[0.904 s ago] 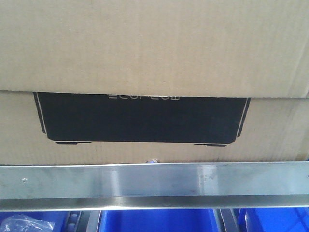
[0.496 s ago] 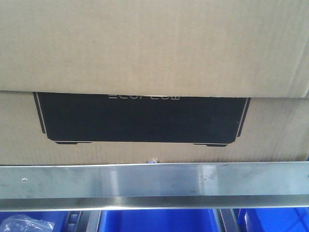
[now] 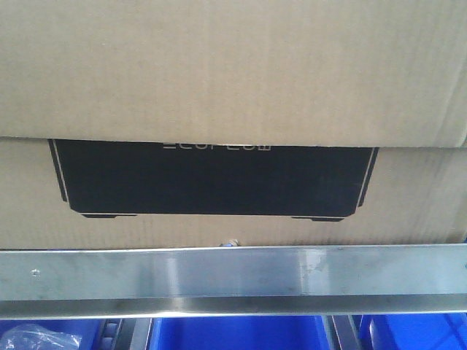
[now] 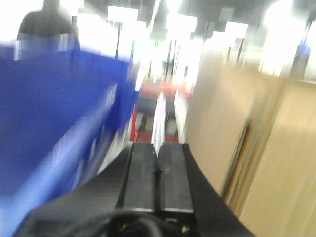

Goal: Grab box from left shelf to table start

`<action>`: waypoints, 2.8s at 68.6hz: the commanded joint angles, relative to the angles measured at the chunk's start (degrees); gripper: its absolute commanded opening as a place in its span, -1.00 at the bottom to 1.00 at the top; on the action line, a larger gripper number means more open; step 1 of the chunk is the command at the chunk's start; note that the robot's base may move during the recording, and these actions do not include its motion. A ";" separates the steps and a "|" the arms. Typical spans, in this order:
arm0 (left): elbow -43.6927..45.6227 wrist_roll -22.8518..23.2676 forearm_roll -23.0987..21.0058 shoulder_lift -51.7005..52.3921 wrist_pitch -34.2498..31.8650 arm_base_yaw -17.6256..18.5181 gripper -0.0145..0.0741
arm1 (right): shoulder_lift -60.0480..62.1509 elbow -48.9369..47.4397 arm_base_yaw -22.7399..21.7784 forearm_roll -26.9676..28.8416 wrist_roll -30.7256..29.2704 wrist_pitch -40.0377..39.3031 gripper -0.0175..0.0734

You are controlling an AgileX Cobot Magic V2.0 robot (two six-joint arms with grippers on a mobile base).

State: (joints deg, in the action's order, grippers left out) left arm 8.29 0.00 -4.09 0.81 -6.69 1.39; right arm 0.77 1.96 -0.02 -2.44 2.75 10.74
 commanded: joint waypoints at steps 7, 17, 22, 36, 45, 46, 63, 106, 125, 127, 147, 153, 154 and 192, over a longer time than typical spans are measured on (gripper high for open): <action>16.20 0.38 2.28 -5.48 9.95 0.57 -0.86 | 0.37 -0.02 -0.21 -0.23 -0.21 -5.42 -0.49; 25.79 0.00 3.75 -13.05 20.97 2.36 -0.45 | 0.37 -0.02 -0.21 -0.23 -0.21 -5.42 -0.49; 29.64 0.00 3.75 -18.15 24.07 3.55 -0.07 | 0.37 -0.02 -0.21 -0.23 -0.21 -5.42 -0.49; 39.63 0.00 1.56 -30.57 35.59 6.75 0.19 | 0.37 -0.02 -0.21 -0.23 -0.21 -5.47 -0.49; 47.12 0.00 -0.15 -40.02 42.22 10.26 0.19 | 0.37 -0.02 -0.21 -0.23 -0.21 -5.47 -0.49; 48.14 0.00 -0.15 -41.25 42.43 10.76 0.19 | 0.37 -0.02 -0.21 -0.23 -0.21 -5.47 -0.49; 60.14 0.38 -0.15 -55.25 47.82 13.06 0.19 | 0.37 -0.02 -0.21 -0.23 -0.21 -5.54 -0.49; 79.04 3.97 2.97 -78.21 60.82 13.06 0.19 | 0.37 -0.47 -0.21 2.10 -0.16 -12.66 -0.49; 83.81 3.97 6.57 -82.03 67.19 13.06 0.19 | 0.23 -10.98 -0.21 2.44 -0.16 -4.72 -0.49; 84.26 3.97 7.00 -82.32 67.65 13.06 0.19 | -0.02 -12.51 -0.21 2.44 -0.16 -2.51 -0.49; 85.57 3.97 9.96 -82.80 69.74 13.06 0.19 | -7.78 -26.39 -0.21 2.44 -0.16 9.67 -0.48; 85.57 3.97 9.96 -82.80 69.84 13.06 0.19 | -11.87 -31.11 -0.21 3.86 -0.16 13.31 -0.40; 85.57 3.97 9.96 -82.80 69.84 13.06 0.19 | -12.58 -31.87 -0.21 4.13 -0.16 14.01 -0.37; 85.57 3.97 10.18 -82.80 69.84 13.06 0.19 | -44.04 -59.41 -0.17 20.47 -14.00 35.32 0.71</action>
State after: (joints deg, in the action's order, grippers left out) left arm 91.91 3.28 5.48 -83.84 65.26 14.05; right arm -38.43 -52.08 -0.02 16.54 -9.94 48.08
